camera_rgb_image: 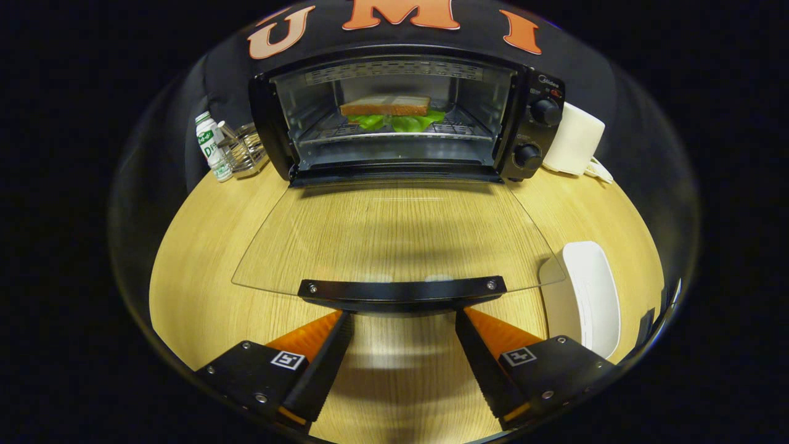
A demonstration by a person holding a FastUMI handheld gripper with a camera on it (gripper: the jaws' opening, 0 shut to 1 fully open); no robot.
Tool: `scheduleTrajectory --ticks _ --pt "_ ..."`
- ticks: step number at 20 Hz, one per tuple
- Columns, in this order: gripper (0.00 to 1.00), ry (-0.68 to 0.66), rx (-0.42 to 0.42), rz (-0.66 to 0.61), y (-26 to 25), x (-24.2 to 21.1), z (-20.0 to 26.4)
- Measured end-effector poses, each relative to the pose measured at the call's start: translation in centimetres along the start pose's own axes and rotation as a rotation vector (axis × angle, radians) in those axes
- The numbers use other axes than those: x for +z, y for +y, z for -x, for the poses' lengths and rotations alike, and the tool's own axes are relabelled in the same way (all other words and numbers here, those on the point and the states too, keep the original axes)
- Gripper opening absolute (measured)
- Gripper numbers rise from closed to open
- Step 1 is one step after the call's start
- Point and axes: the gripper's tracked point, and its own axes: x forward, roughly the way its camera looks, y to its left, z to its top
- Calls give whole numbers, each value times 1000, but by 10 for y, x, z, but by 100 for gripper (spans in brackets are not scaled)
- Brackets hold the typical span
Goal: Open the toaster oven, put the food inside, and close the toaster oven door.
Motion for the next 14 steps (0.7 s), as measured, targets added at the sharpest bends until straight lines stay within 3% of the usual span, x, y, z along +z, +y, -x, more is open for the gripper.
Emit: scheduleTrajectory --ticks 14 --pt "100 -218 -3 -65 -12 115 46"
